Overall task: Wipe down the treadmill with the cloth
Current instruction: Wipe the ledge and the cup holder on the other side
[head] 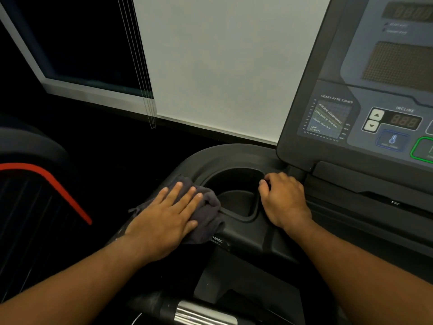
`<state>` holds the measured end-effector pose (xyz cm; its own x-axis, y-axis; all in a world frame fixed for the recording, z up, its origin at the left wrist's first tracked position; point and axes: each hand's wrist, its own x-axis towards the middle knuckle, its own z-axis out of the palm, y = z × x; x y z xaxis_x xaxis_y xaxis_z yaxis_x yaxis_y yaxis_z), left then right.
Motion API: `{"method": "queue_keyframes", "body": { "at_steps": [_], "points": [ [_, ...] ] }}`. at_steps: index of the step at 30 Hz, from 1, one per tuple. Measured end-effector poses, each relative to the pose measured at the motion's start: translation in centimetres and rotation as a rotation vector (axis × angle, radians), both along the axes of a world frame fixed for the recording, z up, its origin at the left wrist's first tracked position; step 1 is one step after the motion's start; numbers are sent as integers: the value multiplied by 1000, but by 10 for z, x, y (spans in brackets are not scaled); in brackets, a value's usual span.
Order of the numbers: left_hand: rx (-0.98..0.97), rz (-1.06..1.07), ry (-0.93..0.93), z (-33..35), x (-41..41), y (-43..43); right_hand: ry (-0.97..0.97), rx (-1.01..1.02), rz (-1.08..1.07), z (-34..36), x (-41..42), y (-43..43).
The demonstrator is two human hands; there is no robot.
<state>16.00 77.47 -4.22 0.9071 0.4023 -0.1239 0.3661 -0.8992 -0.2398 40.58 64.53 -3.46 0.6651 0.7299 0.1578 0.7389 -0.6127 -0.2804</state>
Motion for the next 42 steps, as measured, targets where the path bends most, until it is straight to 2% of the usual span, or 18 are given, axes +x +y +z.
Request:
{"method": "queue_keyframes", "body": {
  "at_steps": [2,6,15,19,22,25,31,37,42],
  "points": [
    [5,4,-61,-3,16,5,2,0,-1,-1,1,0],
    [1,57,-35,3,46,17,7,-3,1,-1,1,-1],
    [-159,50,-21,15,112,63,7,-40,0,-1,1,-1],
    [-293,181,-112,18,143,83,-3,-24,-7,-1,3,-1],
    [-269,304,-177,13,152,87,-20,-23,-18,-2,3,1],
    [-259,346,-221,4,140,88,-30,-26,-22,-3,3,2],
    [-292,403,-195,2,74,69,-27,-43,-12,-1,2,0],
    [13,290,-63,-2,25,6,-28,-76,5,2,-1,-1],
    [41,208,-219,-4,10,-9,-16,-85,20,2,-1,-2]
  ]
}}
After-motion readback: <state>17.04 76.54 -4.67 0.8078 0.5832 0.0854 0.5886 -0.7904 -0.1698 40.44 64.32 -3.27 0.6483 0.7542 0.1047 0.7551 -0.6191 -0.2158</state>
